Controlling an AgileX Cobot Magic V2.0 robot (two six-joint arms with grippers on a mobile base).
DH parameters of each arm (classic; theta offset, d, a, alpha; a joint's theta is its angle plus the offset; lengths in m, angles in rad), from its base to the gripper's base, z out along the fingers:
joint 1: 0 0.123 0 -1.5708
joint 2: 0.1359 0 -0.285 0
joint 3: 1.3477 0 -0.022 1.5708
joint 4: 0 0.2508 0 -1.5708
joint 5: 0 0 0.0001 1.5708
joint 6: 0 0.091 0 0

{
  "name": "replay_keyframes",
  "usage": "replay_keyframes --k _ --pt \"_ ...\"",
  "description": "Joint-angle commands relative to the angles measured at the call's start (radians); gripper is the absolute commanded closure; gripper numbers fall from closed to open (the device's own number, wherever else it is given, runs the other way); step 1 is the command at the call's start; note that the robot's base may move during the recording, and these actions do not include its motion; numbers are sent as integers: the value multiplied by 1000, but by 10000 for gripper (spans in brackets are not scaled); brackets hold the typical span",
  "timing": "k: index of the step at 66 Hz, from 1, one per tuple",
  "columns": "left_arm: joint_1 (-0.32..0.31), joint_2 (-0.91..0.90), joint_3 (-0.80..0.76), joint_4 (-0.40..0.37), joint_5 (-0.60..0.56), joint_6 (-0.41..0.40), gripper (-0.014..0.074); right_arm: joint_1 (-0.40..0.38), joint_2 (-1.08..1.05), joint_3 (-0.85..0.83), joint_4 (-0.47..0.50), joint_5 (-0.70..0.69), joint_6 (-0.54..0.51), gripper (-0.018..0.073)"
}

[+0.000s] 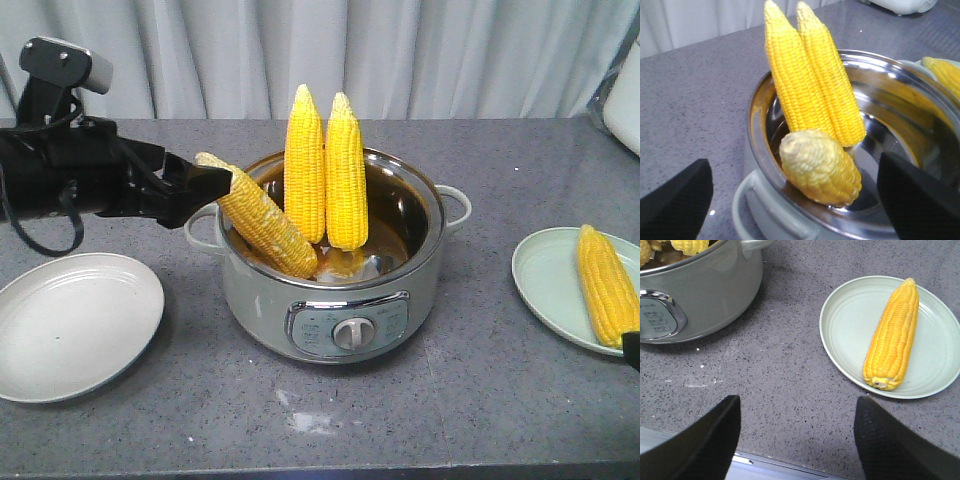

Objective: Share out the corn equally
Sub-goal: 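Reach the left gripper into the pot and grasp a corn cob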

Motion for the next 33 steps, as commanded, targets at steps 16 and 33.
replay_keyframes --k 16,33 --pt "-85 129 -91 -362 11 334 -44 0 0 -24 -1 -55 -1 102" --pt "-183 217 -168 -435 5 409 -32 0 0 -24 -1 -55 1 102"
